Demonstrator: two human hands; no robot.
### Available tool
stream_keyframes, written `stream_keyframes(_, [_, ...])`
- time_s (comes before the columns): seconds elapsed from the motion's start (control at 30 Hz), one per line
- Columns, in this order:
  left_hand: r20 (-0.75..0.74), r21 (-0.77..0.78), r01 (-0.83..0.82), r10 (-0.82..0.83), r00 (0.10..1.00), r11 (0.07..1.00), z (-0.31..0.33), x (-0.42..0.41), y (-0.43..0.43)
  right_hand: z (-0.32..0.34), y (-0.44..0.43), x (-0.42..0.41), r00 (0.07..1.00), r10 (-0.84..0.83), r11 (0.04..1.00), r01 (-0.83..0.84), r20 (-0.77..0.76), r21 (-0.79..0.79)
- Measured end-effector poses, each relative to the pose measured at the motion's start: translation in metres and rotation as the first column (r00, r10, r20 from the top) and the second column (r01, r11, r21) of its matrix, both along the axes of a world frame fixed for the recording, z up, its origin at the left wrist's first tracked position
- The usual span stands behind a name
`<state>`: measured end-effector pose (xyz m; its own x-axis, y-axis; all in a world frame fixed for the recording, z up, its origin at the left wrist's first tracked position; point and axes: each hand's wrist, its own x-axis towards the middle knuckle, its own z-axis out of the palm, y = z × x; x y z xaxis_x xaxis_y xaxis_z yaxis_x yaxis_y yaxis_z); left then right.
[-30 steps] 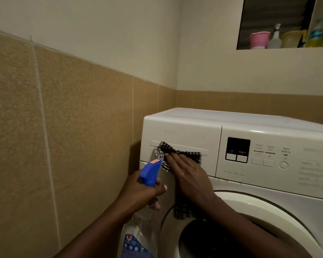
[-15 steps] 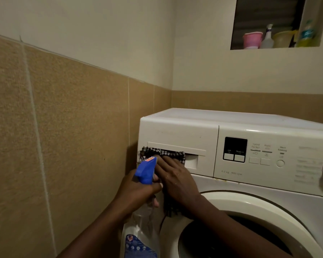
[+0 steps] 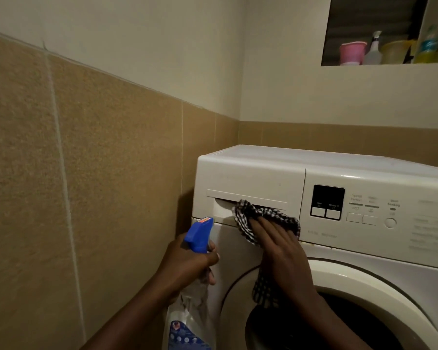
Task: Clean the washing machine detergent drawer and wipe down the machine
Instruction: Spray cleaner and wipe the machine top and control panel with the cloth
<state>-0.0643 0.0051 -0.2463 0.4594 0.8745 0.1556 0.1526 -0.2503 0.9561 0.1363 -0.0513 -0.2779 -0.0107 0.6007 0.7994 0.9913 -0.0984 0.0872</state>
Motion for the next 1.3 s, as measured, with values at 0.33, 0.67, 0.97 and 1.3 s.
stream_keyframes(0.33, [0.094,-0.013,-0.079,0.08,0.992,0.997,0.02,0.002,0.01,0.014,0.051,-0.042,0.944,0.259,0.965,-0.244,0.206,-0.095])
stream_keyframes(0.67, [0.091,-0.1,0.006,0.003,0.996,0.995,0.004,-0.008,0.007,-0.002,-0.016,0.027,0.979,0.154,0.988,-0.157,0.132,0.013])
stream_keyframes(0.97, [0.101,-0.076,-0.149,0.156,0.983,0.986,0.007,-0.006,0.011,0.008,-0.019,0.028,0.997,0.071,0.943,-0.063,-0.013,0.326])
stream_keyframes(1.3, [0.041,-0.09,-0.152,0.156,0.987,0.984,0.011,-0.008,0.02,-0.008,0.048,-0.03,0.919,0.282,0.959,-0.263,0.275,-0.103])
